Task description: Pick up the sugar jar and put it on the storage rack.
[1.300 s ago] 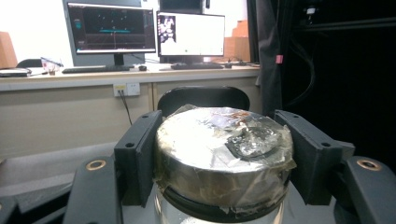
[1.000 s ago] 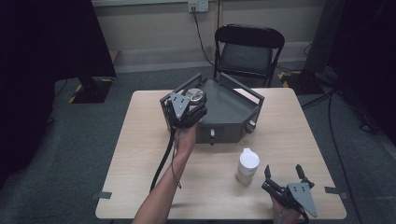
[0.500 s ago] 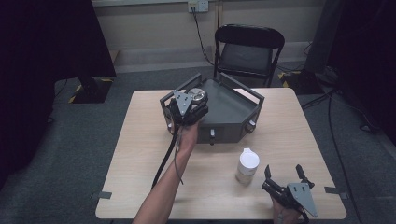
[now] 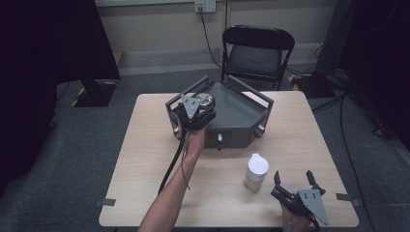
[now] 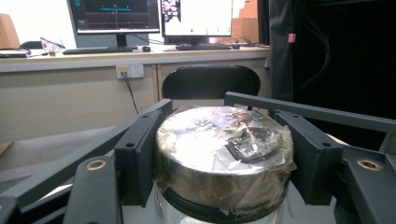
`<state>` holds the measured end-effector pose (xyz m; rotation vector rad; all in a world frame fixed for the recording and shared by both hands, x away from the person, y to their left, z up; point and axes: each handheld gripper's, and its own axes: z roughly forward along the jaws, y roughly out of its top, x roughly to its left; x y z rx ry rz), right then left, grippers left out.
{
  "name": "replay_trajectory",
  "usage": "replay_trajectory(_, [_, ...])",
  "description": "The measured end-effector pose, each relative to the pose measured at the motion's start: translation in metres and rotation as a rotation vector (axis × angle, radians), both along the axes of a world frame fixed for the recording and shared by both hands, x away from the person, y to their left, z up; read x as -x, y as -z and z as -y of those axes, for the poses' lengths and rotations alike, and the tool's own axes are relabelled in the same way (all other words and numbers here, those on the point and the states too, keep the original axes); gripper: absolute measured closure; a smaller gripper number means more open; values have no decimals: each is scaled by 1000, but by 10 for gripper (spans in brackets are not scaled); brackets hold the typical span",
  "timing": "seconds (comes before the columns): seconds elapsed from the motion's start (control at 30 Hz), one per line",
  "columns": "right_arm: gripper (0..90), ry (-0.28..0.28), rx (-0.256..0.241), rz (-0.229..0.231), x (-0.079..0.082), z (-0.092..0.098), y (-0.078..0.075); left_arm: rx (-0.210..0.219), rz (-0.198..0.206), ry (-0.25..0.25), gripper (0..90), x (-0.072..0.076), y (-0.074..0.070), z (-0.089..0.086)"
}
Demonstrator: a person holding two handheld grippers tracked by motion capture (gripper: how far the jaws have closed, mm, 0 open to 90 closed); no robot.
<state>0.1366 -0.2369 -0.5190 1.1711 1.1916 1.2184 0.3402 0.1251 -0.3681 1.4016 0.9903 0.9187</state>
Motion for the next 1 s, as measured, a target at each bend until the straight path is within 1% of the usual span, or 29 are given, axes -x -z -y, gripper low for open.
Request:
replay_trajectory(0.1, [0,0,0,0,0,0,0,2,4,-8,350,1,4,1])
replay_trajectory(0.17, [0,1,0,0,0,0,0,-6,9,-8,350,1,5,1])
replay_trajectory(0.27, [0,1,0,0,0,0,0,11,2,-17,349,2,5,2])
replay_trajectory(0.33, [0,1,1,0,0,0,0,2,5,-18,348,2,5,2])
replay_trajectory(0.47, [0,1,0,0,0,0,0,4,1,-20,346,3,5,3])
replay_trajectory(0.5, [0,1,0,0,0,0,0,12,-1,-18,345,2,5,2])
replay_trajectory(0.6, [0,1,0,0,0,0,0,17,-11,-9,335,1,4,0])
replay_trajectory(0.67, [0,1,0,0,0,0,0,19,-21,-10,253,0,4,0])
replay_trajectory(0.77, [0,1,1,0,0,0,0,40,-18,-8,118,-1,7,-1])
replay_trajectory(0.87, [0,1,1,0,0,0,0,56,-14,-23,24,-1,7,-1])
replay_trajectory(0.9, [0,1,1,0,0,0,0,60,-19,-26,0,-1,7,-1])
replay_trajectory(1.0, [0,1,0,0,0,0,0,74,-34,-11,0,-1,5,-6])
